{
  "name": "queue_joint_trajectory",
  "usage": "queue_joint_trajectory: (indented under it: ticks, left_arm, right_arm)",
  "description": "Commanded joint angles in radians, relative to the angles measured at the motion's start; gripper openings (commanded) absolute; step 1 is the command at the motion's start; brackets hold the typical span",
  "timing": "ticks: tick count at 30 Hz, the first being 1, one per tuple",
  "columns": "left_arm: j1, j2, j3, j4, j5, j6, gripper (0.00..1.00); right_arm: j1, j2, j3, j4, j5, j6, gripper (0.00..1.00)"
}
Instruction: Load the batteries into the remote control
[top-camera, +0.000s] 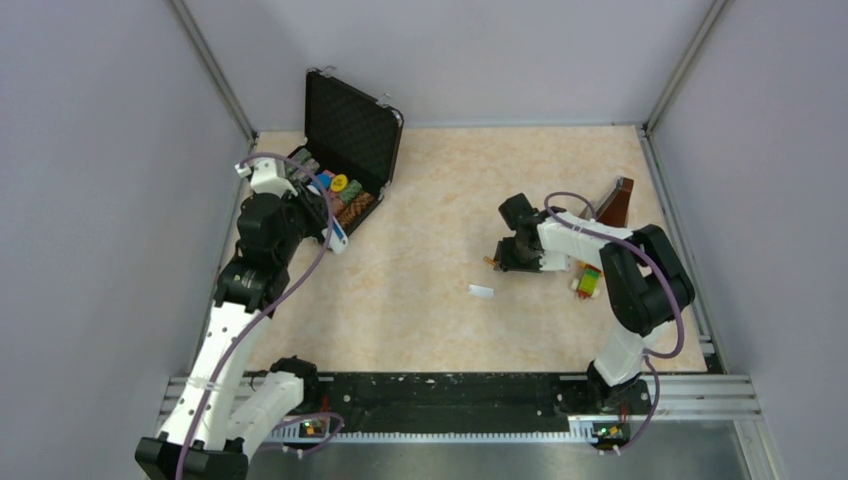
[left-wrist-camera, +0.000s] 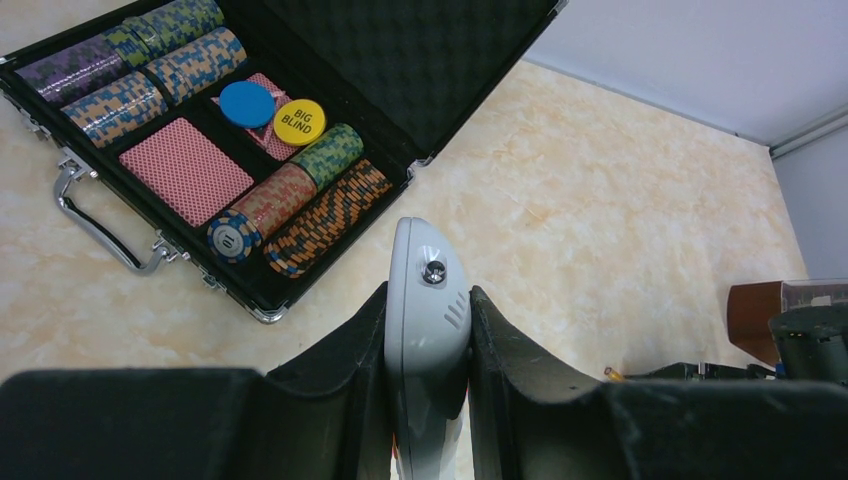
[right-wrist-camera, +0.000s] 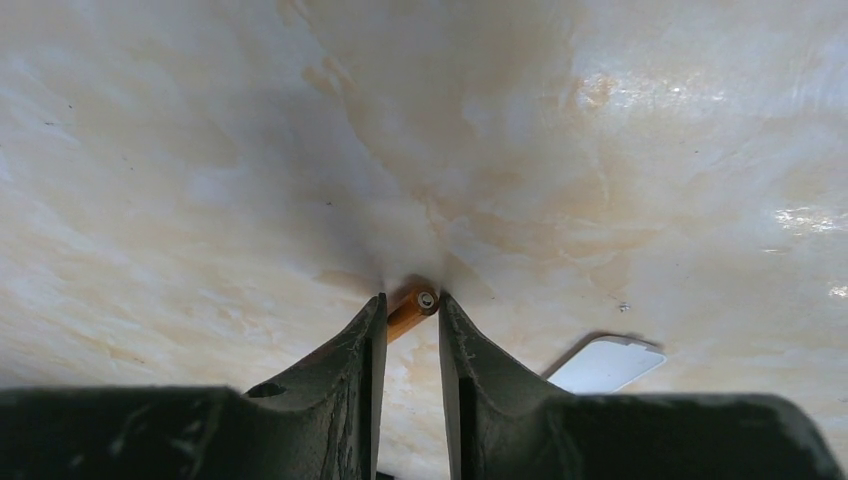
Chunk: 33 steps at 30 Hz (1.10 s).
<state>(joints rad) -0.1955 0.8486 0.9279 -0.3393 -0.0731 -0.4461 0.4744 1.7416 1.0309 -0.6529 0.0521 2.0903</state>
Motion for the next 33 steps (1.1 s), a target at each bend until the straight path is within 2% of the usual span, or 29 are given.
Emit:
queue_joint_trajectory:
  ticks: [1, 6, 11, 17, 20, 23, 26, 29, 33]
  left_arm:
    - [-0.001, -0.025, 0.023, 0.048, -0.016, -0.013, 0.0]
    - [-0.001, -0.037, 0.019, 0.047, -0.019, -0.013, 0.0]
    - [-0.001, -0.046, 0.007, 0.049, -0.013, -0.02, 0.0]
    - [-0.001, -0.051, -0.007, 0.051, 0.017, -0.027, 0.0]
    - [-0.001, -0.052, -0.021, 0.06, 0.063, -0.033, 0.0]
    - [-0.001, -0.047, -0.046, 0.088, 0.175, -0.042, 0.0]
    - [-0.001, -0.041, -0.077, 0.137, 0.311, -0.052, 0.0]
    - [-0.001, -0.027, -0.108, 0.217, 0.478, -0.068, 0.0]
    - [-0.001, 0.003, -0.129, 0.325, 0.652, -0.119, 0.0]
  right_arm:
    - [-0.011, 0.071, -0.011, -0.053, 0.05, 0.294, 0.25]
    - [-0.011, 0.086, -0.005, -0.031, 0.054, 0.292, 0.19]
    - [-0.009, 0.081, 0.006, -0.018, 0.075, 0.249, 0.0]
    - [0.013, 0.063, 0.031, -0.012, 0.132, 0.129, 0.0]
    - [0.041, 0.053, 0.068, -0.019, 0.176, -0.006, 0.0]
    - [0.082, 0.018, 0.101, -0.035, 0.236, -0.158, 0.0]
    - [0.102, -0.029, 0.123, -0.004, 0.268, -0.418, 0.0]
    - [0.104, -0.093, 0.106, 0.084, 0.25, -0.659, 0.0]
    - [0.104, -0.281, 0.016, 0.248, 0.256, -0.91, 0.0]
